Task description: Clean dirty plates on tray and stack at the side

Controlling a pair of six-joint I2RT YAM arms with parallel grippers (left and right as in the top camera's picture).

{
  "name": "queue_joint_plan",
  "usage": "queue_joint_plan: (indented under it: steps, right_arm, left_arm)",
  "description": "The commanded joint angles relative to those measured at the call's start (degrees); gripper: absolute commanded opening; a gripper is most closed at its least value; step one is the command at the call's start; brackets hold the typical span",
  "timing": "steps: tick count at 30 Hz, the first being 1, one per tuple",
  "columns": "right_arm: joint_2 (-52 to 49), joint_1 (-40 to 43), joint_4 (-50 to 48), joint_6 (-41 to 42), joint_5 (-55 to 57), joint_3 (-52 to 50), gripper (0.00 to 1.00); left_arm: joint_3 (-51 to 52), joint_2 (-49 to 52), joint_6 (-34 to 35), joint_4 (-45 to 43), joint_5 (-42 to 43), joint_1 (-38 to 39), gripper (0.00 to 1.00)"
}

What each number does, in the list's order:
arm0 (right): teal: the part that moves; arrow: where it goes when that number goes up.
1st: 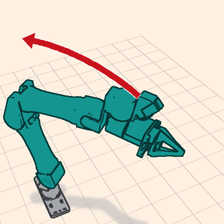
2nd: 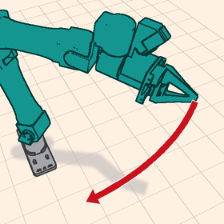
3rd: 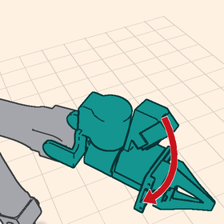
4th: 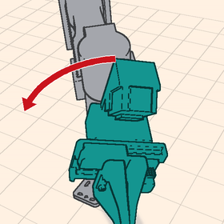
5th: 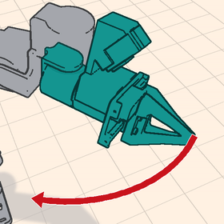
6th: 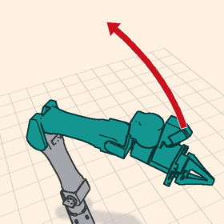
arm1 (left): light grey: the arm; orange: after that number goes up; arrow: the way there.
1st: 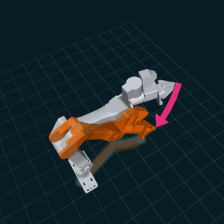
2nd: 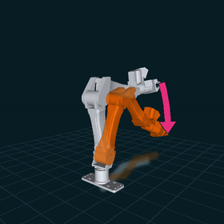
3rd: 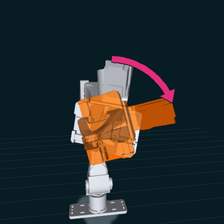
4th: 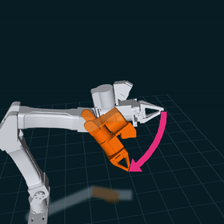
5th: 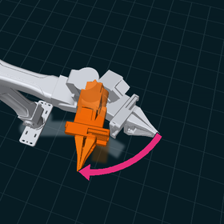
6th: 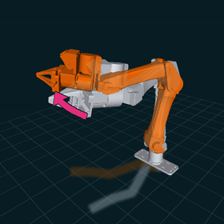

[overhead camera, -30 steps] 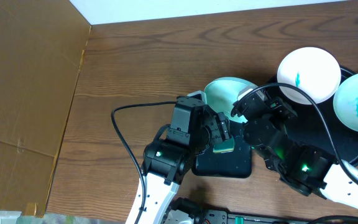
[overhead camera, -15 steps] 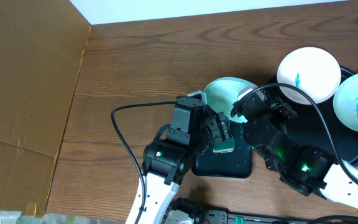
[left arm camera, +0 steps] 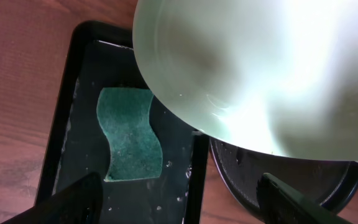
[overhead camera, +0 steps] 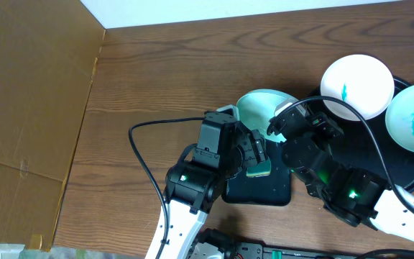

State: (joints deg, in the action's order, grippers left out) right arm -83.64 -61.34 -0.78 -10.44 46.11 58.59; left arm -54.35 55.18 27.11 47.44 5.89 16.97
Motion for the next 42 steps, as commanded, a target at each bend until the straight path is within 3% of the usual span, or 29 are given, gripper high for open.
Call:
queue_joint_plan:
  steps: [1,20,23,26,29,31,36,42]
  right_arm:
    - [0.6,-0.6,-0.3,-0.2,1.0,0.4,0.01]
    - [0.6,-0.6,-0.3,0.3,2.1,0.4,0.01]
    - [0.3,-0.1,1.5,7.2,1.5,0.4,0.01]
    - [-0.9,2.4,7.5,20.3,-1.4,0.4,0.01]
    - [-2.2,6.8,15.2,36.9,-10.4,0.4,0.01]
    - [-2.2,10.1,17.2,42.2,-21.5,0.4,0.01]
    - [1.1,20.2,17.4,43.5,-43.7,0.5,0.01]
    - [11.1,36.5,25.0,45.2,-57.7,0.5,0.01]
  left_arm:
    - [-1.0,-0.2,-0.5,0.1,0.1,-0.2,0.8]
    - [-1.0,-0.2,-0.5,0.1,0.1,-0.2,0.8]
    - [-1.0,-0.2,-0.5,0.1,0.1,-0.2,0.8]
    - [-1.0,-0.2,-0.5,0.1,0.1,-0.2,0.8]
    - [-1.0,-0.2,-0.5,0.1,0.1,-0.2,0.8]
    - [-1.0,-0.2,-0.5,0.1,0.1,-0.2,0.8]
    - [-1.0,-0.2,-0.5,0.1,0.1,-0.2,0.8]
    - [-1.0,-0.2,-0.5,0.1,0.1,-0.2,0.8]
